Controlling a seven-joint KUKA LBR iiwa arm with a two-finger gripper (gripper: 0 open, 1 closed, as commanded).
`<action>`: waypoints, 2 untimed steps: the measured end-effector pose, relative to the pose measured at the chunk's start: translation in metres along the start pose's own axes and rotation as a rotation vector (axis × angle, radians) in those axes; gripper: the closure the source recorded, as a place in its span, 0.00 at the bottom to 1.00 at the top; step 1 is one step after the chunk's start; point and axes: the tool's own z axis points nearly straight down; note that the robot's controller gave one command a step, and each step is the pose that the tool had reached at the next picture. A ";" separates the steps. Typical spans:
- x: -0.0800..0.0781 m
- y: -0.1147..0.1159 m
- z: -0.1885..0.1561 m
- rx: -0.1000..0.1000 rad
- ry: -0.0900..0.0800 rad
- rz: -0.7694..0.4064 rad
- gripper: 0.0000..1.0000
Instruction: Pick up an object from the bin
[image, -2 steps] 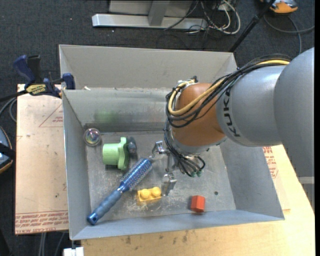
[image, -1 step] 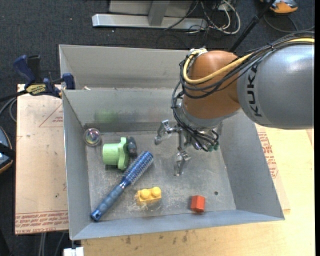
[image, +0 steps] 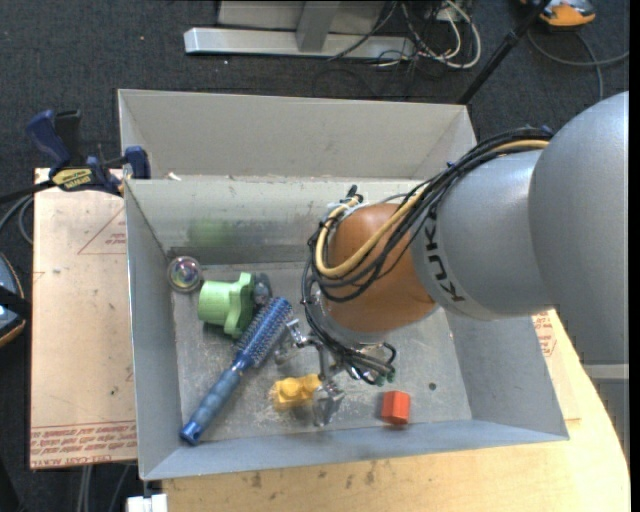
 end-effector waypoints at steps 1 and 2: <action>-0.004 -0.003 -0.005 0.004 -0.012 0.005 1.00; 0.027 0.010 -0.160 0.006 -0.018 0.008 1.00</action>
Offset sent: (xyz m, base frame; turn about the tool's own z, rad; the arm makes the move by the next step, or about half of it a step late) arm 0.0000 0.0000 0.0000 0.0000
